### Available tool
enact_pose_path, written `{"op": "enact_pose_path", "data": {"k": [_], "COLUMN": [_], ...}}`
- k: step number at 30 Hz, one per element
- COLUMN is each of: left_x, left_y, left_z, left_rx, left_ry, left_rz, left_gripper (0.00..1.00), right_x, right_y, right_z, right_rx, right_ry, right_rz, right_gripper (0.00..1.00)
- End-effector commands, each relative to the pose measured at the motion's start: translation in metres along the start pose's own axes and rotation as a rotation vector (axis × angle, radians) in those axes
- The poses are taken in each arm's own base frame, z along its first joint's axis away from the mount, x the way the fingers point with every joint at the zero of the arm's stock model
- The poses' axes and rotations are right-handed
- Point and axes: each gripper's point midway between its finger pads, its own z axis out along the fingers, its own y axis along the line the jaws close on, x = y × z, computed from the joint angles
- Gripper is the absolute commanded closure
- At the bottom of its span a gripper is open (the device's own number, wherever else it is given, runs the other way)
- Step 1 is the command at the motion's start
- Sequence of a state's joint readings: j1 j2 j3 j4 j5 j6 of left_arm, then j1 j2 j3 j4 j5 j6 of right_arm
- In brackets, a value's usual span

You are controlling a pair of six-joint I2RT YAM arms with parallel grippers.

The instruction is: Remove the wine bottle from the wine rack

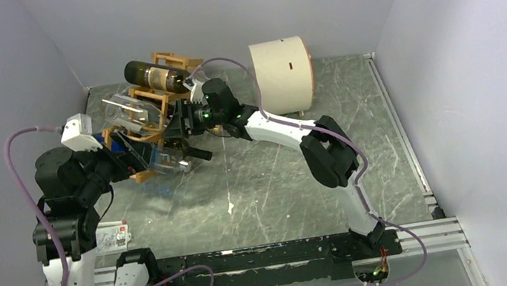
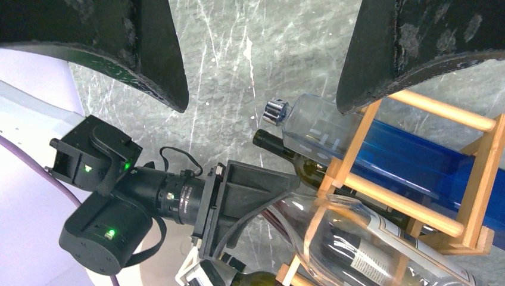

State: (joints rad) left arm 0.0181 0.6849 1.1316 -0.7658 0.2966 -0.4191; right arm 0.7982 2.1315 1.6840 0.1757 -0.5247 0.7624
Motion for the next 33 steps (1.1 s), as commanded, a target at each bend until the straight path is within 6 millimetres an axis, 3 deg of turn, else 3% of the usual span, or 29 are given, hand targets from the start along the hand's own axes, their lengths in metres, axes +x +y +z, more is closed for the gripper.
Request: {"op": "enact_pose_path", "data": {"k": [1,14,19,24,27,33], "left_x": [-0.001,-0.01,-0.012,-0.007,-0.007,-0.008], "left_y": [0.001,0.006,0.009,0.009,0.008,0.009], "left_z": [-0.007,-0.022,-0.022,-0.016,-0.015,-0.016], "left_rx": [-0.007,-0.056,-0.072,-0.056,-0.051,-0.064], "left_ry": [-0.046,-0.101,-0.105,-0.095,-0.095,-0.092], "left_rz": [-0.014,0.01,0.018,0.001,-0.003,0.002], "left_gripper": [0.02,0.01,0.01,0.01,0.01,0.01], "right_x": [-0.001,0.001,0.009,0.013,0.01,-0.005], "right_y": [0.01,0.014,0.007,0.004,0.006,0.033], "right_z": [0.005,0.02,0.019,0.016,0.016,0.007], "right_rx": [-0.043,-0.107,-0.081,-0.077,-0.087,-0.157], "right_ry": [0.028,0.091,0.119,0.129,0.117,0.061], "right_rz": [-0.017,0.002,-0.004,-0.008,-0.015,-0.004], "right_gripper": [0.35,0.47,0.38,0.43,0.52,0.79]}}
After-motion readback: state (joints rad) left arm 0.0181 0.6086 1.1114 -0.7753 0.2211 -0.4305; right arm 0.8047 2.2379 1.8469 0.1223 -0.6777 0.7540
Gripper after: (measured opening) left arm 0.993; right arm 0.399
